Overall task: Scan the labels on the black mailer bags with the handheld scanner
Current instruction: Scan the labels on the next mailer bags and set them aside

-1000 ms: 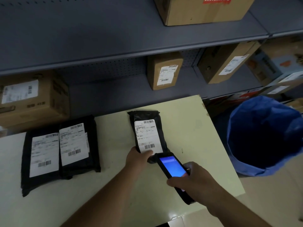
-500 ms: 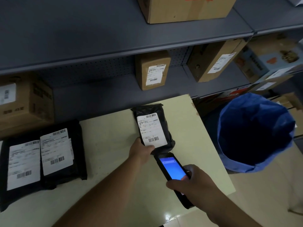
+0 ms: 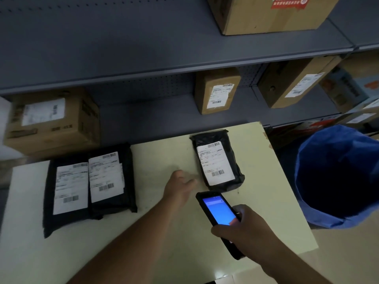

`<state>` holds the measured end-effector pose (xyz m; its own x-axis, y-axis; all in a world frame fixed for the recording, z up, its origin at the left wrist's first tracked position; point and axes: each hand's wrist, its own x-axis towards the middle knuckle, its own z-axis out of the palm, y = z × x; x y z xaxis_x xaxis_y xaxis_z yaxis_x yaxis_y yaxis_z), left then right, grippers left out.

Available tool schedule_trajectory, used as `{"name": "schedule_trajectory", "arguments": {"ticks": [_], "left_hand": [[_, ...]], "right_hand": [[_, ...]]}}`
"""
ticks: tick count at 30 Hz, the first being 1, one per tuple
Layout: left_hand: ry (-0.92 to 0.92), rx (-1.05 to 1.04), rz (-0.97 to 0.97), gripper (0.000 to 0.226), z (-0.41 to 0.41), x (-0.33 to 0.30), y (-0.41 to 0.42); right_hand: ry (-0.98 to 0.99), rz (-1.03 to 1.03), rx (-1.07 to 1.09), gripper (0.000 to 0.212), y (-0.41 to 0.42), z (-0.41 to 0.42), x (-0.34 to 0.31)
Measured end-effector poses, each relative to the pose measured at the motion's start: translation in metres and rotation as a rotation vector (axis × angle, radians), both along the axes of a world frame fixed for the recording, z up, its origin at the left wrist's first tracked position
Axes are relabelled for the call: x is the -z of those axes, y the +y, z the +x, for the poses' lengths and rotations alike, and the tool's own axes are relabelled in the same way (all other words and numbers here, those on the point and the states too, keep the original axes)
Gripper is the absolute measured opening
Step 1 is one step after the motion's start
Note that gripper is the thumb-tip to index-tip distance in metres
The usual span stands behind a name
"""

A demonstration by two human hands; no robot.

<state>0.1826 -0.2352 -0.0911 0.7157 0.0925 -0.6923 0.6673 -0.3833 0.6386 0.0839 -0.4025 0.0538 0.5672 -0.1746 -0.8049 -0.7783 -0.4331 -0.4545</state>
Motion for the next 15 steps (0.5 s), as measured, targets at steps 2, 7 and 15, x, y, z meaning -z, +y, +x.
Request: {"name": "schedule_trajectory", "arguments": {"ticks": [2, 7, 15], "left_hand": [[-0.01, -0.032, 0.004, 0.07, -0.001, -0.007, 0.02], [-0.069, -0.114, 0.014, 0.067, -0.008, -0.023, 0.071], [-0.111, -0.225, 0.007, 0.065, -0.031, -0.043, 0.149]], "right_hand": [[-0.016, -0.01, -0.031, 0.048, 0.015, 0.001, -0.001], [-0.043, 0.034, -0.095, 0.044, 0.053, 0.0, -0.005], [-0.054, 0.045, -0.188, 0.049, 0.108, -0.002, -0.014]]}}
